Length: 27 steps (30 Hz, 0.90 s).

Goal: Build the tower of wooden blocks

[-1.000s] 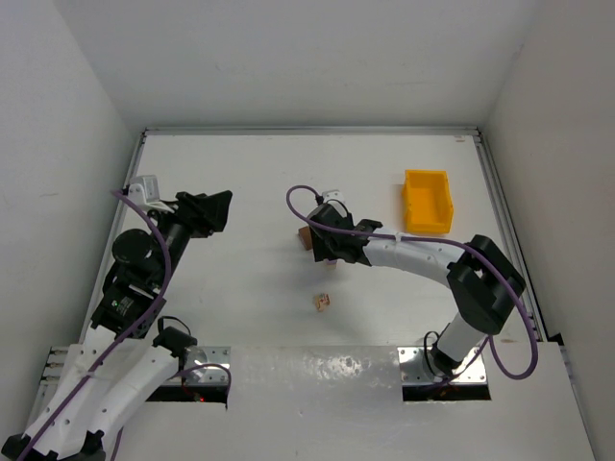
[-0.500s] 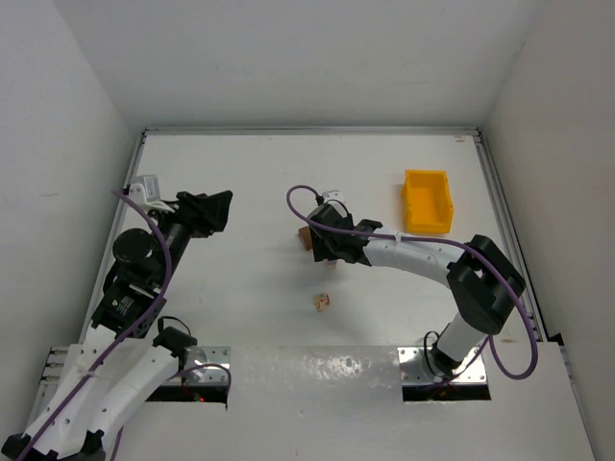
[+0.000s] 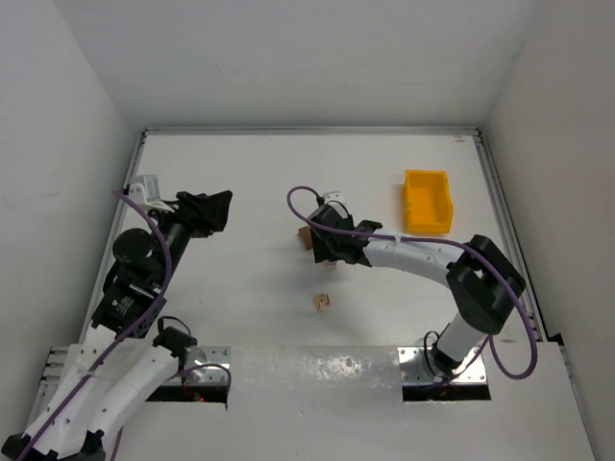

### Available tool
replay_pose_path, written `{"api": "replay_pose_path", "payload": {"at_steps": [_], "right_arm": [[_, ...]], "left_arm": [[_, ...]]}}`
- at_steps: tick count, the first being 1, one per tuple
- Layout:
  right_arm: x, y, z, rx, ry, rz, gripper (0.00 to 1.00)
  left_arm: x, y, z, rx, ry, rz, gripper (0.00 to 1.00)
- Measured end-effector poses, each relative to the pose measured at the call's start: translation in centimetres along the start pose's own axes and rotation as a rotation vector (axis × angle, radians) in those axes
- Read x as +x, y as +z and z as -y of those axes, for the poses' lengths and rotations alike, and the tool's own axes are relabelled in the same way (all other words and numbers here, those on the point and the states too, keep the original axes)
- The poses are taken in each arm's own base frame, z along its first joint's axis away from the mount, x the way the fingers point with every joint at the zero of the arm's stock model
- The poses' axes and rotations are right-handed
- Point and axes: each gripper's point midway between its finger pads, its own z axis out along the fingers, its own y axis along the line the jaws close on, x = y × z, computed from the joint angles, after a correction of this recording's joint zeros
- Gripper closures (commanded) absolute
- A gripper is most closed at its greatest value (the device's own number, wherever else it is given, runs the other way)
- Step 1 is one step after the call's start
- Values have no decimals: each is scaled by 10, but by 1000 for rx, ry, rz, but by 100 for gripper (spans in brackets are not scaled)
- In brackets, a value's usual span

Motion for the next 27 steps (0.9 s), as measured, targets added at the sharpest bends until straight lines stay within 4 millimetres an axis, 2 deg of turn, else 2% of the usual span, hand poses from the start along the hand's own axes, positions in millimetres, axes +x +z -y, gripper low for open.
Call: {"api": "replay_pose_path", "payload": {"at_steps": [27], "right_arm": [[0,0,-3,-16,3,-1,30]], "left_arm": [[0,0,0,0,0,0,33]]}}
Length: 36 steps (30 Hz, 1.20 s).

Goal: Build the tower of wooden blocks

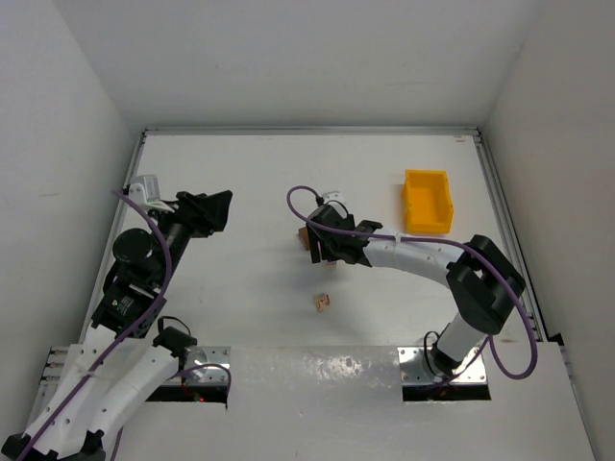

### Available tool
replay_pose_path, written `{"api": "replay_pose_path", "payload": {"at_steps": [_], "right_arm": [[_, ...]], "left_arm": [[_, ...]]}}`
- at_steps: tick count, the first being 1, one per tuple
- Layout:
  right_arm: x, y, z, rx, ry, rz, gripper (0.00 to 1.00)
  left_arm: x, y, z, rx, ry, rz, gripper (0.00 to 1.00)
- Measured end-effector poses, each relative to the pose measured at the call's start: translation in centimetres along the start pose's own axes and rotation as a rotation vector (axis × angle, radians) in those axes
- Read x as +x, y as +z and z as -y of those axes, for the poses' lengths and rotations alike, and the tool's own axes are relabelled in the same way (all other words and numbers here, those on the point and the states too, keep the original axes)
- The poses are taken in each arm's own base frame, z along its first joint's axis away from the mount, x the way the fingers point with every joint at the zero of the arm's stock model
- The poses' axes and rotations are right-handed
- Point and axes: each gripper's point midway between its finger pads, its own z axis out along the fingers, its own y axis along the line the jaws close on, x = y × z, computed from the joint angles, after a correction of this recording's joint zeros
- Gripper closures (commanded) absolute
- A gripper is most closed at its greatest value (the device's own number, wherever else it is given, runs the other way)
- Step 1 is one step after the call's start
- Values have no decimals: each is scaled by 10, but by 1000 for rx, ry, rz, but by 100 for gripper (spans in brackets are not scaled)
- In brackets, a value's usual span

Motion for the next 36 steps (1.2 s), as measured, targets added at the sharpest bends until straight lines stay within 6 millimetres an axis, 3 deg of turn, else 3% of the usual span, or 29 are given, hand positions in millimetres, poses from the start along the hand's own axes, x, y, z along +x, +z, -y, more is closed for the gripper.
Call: {"api": "replay_pose_path", "payload": {"at_steps": [4,11,17,18,19,20,23,26,29,31,34,36], "right_arm": [[0,0,0,-1,0,0,22],[-4,-1,5,24,-22,18,18],[-28,-24,12,22,-50,99,19],[-33,-29,12,17,-59,116,22],[-40,-35,12,8,-75,135,41],[-46,-39,11,1,-92,148,54],[-67,-49,-1,-48,-137,181,83],[-93,-57,-20,-107,-184,210,89],[-114,-55,-37,-145,-222,221,89],[-121,-45,-47,-163,-245,207,82],[-118,-20,-50,-186,-263,145,47],[-105,7,-41,-191,-263,59,44]], "left_arm": [[0,0,0,0,0,0,33],[-1,1,-2,-11,4,4,33],[-1,2,-5,-27,9,7,33],[-1,2,-6,-29,10,8,33],[-1,2,-6,-32,12,9,33],[-1,2,-7,-33,13,10,33],[0,3,-8,-40,19,9,33],[1,3,-10,-50,23,5,33],[2,4,-13,-61,27,2,33],[3,5,-14,-68,29,0,33],[3,5,-16,-75,33,-2,33],[3,6,-17,-84,36,1,33]]}}
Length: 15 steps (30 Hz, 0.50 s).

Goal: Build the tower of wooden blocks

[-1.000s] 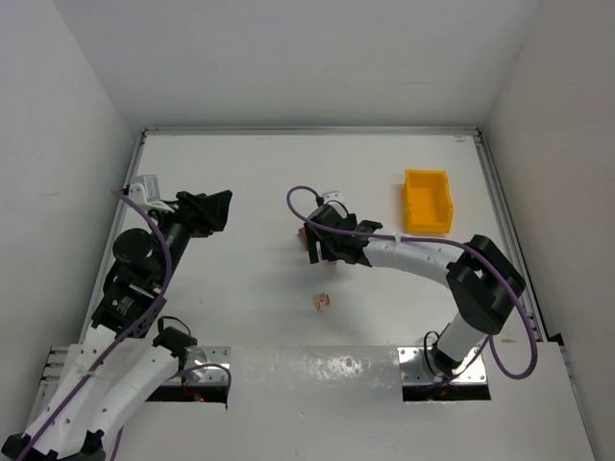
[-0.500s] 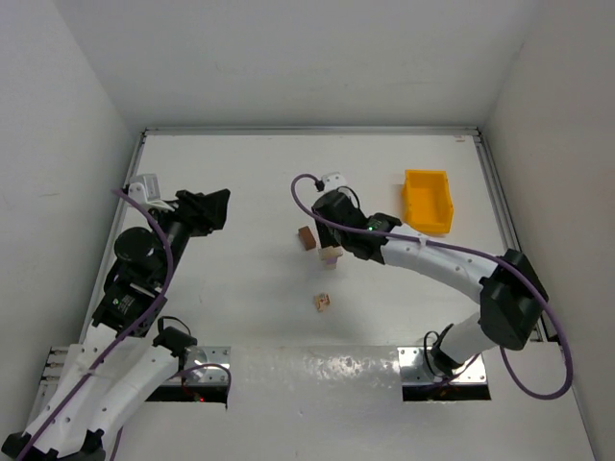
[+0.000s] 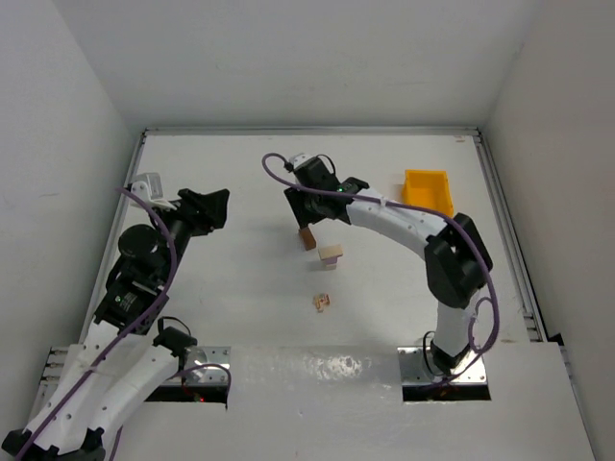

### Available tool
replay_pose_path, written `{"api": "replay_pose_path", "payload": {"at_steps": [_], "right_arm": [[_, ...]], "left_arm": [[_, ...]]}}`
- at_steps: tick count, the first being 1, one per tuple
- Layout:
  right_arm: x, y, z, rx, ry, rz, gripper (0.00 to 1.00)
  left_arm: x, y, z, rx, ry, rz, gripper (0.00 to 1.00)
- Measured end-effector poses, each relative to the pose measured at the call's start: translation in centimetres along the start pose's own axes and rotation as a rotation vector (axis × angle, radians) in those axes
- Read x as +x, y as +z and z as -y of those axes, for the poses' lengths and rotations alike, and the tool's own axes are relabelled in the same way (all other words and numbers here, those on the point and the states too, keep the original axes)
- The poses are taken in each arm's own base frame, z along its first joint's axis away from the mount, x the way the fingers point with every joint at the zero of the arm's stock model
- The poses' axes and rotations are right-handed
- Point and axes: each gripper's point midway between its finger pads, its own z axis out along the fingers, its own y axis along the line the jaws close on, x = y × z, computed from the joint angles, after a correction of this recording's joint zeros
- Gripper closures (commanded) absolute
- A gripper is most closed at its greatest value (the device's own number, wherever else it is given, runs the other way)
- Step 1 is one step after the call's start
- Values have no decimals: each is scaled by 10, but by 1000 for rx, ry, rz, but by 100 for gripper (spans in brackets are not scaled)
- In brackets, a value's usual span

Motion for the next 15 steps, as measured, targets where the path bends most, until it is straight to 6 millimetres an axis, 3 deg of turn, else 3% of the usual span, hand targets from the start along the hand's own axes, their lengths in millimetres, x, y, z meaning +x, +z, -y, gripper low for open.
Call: {"api": "replay_pose_path", "payload": {"at_steps": [4,8,15], "right_arm": [[23,38,12,-11,8,-115,40],[43,60,11,-27,2,-194,40],[42,78,5,-49,-12,-218,43]], "left_arm": [[-2,0,-3,-13,4,8,33],[-1,2,-6,-28,11,8,33],[6,9,-12,-52,21,-15,33]]}}
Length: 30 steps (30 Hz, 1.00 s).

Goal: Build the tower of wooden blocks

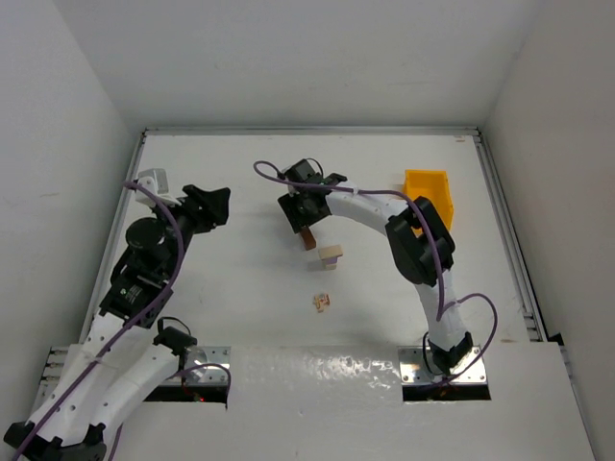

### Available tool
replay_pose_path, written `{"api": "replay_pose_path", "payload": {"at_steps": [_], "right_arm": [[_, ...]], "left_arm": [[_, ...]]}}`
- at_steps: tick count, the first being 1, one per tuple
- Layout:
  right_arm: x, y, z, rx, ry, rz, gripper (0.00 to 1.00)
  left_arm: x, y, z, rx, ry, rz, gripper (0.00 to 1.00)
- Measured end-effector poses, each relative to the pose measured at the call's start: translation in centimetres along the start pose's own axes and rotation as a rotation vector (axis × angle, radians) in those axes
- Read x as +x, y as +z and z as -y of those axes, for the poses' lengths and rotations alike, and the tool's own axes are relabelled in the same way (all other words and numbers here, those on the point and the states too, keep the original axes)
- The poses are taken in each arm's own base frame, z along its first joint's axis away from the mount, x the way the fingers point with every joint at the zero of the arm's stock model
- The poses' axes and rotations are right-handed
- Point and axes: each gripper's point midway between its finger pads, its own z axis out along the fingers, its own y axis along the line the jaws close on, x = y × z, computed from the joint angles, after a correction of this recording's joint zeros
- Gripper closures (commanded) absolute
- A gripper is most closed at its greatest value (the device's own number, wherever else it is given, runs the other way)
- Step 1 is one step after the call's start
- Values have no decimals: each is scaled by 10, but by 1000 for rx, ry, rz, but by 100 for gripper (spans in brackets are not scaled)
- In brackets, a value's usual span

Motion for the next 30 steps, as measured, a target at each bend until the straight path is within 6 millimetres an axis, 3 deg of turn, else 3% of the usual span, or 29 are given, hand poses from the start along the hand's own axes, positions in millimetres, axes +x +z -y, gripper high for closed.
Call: {"api": "replay_pose_path", "payload": {"at_steps": [5,13,18,21,23,25,27,30], "right_arm": [[7,9,1,-7,6,-25,47],[17,23,0,-21,15,-61,69],[-1,25,-2,-40,56,4,73],[-22,23,4,-46,105,79,73],[-40,10,13,-42,135,146,73],[-58,-15,26,-30,157,223,72],[-73,-53,40,-4,164,318,72],[-75,-125,63,61,162,448,73]], "left_arm": [[0,1,-2,-7,2,0,33],[2,4,-4,-17,7,-8,33],[2,4,-5,-16,6,-9,33],[3,4,-5,-16,7,-12,33],[4,5,-4,-14,7,-15,33],[4,5,-4,-11,7,-17,33],[4,4,-3,-6,7,-19,33],[5,4,-2,1,6,-22,34]]}}
